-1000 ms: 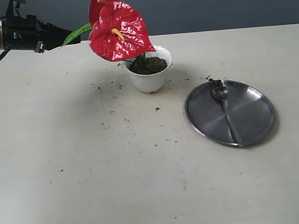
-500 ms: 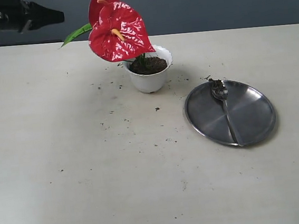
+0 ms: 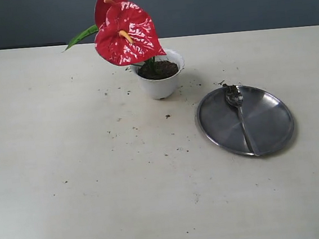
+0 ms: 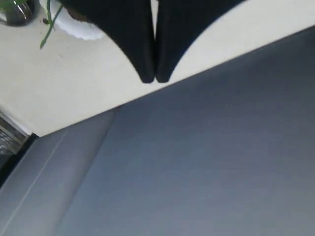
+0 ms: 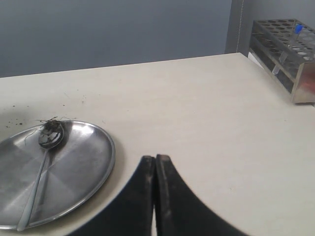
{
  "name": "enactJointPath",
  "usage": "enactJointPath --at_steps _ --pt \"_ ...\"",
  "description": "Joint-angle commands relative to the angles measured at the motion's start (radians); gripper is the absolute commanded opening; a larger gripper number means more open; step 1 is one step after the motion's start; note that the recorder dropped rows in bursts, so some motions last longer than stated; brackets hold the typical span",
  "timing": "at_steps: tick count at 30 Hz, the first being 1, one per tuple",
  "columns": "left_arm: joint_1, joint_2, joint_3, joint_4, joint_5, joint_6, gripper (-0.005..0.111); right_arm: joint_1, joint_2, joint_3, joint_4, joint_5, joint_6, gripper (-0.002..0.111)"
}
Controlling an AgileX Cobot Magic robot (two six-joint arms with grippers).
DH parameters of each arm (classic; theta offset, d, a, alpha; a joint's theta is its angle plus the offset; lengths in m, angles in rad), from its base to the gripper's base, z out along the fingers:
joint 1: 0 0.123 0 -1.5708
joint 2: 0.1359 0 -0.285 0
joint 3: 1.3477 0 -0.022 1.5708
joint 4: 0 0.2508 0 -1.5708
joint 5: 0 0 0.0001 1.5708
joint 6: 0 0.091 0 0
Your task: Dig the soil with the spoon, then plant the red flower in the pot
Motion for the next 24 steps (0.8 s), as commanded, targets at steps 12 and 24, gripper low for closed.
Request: enactJointPath --at_steps 12,24 --pt "-0.032 -0.324 0.001 -0.011 0.182 -0.121 0.000 -0.004 -0.004 0.002 -0.001 -0.005 0.000 -0.001" --pt "-0.032 -0.394 0.001 -0.011 -0.044 -0.152 0.000 -0.004 -0.004 0.002 -0.001 -0.005 0.001 -0.001"
